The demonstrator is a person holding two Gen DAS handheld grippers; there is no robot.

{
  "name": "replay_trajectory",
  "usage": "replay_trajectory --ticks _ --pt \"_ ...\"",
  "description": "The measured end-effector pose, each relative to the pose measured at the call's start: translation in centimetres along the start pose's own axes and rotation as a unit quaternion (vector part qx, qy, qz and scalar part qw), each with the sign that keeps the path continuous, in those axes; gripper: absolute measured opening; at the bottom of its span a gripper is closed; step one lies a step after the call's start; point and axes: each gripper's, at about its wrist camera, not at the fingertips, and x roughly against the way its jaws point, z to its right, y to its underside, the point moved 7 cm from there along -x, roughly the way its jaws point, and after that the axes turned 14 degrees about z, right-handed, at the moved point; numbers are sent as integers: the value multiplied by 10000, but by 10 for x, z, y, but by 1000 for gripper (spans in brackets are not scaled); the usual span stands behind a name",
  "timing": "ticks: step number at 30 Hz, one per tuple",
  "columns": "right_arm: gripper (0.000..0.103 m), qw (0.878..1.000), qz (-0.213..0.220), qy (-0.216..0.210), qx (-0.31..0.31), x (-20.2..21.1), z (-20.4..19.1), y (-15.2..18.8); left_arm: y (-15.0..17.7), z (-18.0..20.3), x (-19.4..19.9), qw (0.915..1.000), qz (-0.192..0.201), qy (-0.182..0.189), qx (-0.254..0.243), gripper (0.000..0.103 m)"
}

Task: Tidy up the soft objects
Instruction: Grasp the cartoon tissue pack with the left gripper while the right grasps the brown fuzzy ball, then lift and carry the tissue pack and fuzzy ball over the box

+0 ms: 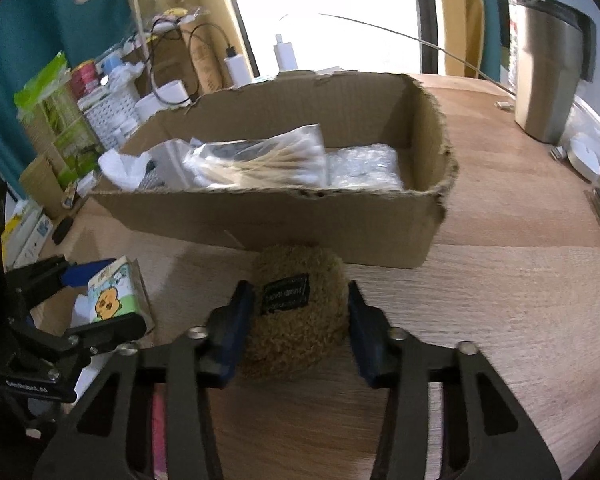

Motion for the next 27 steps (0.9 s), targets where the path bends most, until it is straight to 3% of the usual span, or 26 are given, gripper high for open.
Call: replay_trajectory --ticks 4,11,13,18,20,27 --pt "42 9999 72 -7 85 2 -4 -1 -2 -1 5 9999 137 15 -12 76" --pt "42 9996 228 -89 115 12 -9 -6 -10 4 11 9996 267 70 -41 59" --pt "42 9995 276 -108 121 16 -10 -8 -10 6 12 9996 262 106 -80 59" --pt "42 9993 344 -118 101 23 -8 -9 -7 5 8 9998 153 93 -28 63" --pt "42 9993 354 -127 88 25 -7 -8 -6 3 7 9999 127 -34 -41 76" --pt "42 9991 391 -137 30 28 -4 -7 -7 5 7 9998 106 -96 -140 77"
